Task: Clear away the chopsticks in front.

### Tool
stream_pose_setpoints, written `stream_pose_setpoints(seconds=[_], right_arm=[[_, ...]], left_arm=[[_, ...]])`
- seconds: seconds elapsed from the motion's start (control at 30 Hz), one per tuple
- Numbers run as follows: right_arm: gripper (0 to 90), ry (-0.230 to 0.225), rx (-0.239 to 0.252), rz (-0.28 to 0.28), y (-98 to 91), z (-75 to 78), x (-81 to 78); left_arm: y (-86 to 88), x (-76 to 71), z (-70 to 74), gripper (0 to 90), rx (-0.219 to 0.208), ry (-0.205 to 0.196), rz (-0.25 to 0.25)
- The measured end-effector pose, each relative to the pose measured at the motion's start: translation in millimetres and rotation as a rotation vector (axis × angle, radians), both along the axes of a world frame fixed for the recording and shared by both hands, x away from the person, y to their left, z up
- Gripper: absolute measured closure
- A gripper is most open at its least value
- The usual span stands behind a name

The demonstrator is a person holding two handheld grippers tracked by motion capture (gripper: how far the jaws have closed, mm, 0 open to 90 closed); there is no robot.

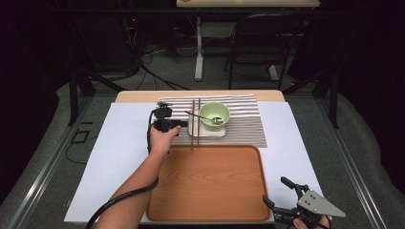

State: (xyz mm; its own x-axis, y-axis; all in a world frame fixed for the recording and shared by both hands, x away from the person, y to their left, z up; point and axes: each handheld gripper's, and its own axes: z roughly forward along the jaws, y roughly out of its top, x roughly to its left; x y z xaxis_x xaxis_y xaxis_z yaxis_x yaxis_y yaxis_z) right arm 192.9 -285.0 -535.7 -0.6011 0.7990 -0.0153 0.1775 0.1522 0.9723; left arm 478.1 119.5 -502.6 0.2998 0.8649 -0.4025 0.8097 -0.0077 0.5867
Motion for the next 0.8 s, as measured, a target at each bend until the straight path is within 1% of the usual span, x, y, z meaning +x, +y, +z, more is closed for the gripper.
stream_pose_setpoints(seconds=[0.03, 0.13, 0.17, 0.2, 0.27, 0.4, 0.43, 0.6, 0.63, 0.67, 0.77, 0.8], right_arm=[[14.3, 0.000, 0.000, 0.000, 0.0, 0.0, 0.0], [14.3, -0.002, -0.001, 0.003, -0.2, 0.0, -0.1], [14.3, -0.002, -0.001, 0.003, -0.2, 0.0, -0.1], [14.3, -0.001, 0.000, 0.004, -0.5, 0.0, -0.3], [14.3, 0.000, 0.001, 0.005, -0.6, 0.0, -0.5], [14.4, 0.000, 0.001, 0.006, -1.9, 0.2, -0.7], [14.4, 0.000, 0.004, 0.006, -2.0, 0.2, -0.7], [14.5, 0.000, 0.006, 0.008, -2.6, 0.3, -0.9], [14.4, 0.001, 0.006, 0.009, -2.6, 0.2, -0.8], [14.5, 0.001, 0.006, 0.009, -2.6, 0.2, -0.8], [14.5, 0.000, 0.006, 0.010, -2.7, 0.2, -0.9], [14.5, 0.000, 0.008, 0.011, -2.9, 0.2, -0.9]], left_arm=[[0.0, 0.0, 0.0, 60.3, 0.000, 0.000, 0.000], [-8.1, 9.1, -3.7, 61.6, 0.017, 0.010, -0.003], [-8.1, 9.1, -3.7, 62.2, 0.017, 0.010, -0.003], [-10.1, 11.6, -4.4, 62.8, 0.023, 0.009, -0.003], [-13.3, 16.4, -4.9, 63.3, 0.017, 0.003, 0.003], [-17.3, 22.7, -6.0, 65.9, 0.028, -0.007, 0.009], [-18.2, 24.5, -7.0, 66.4, 0.024, -0.007, 0.012], [-20.5, 29.9, -12.9, 69.5, 0.028, 0.002, 0.014], [-21.4, 32.2, -16.0, 70.1, 0.019, 0.011, 0.018], [-21.6, 33.8, -17.7, 70.2, 0.015, 0.011, 0.019], [-23.2, 35.7, -20.1, 70.7, 0.015, 0.012, 0.022], [-24.7, 37.4, -22.2, 70.7, 0.012, 0.018, 0.020]])
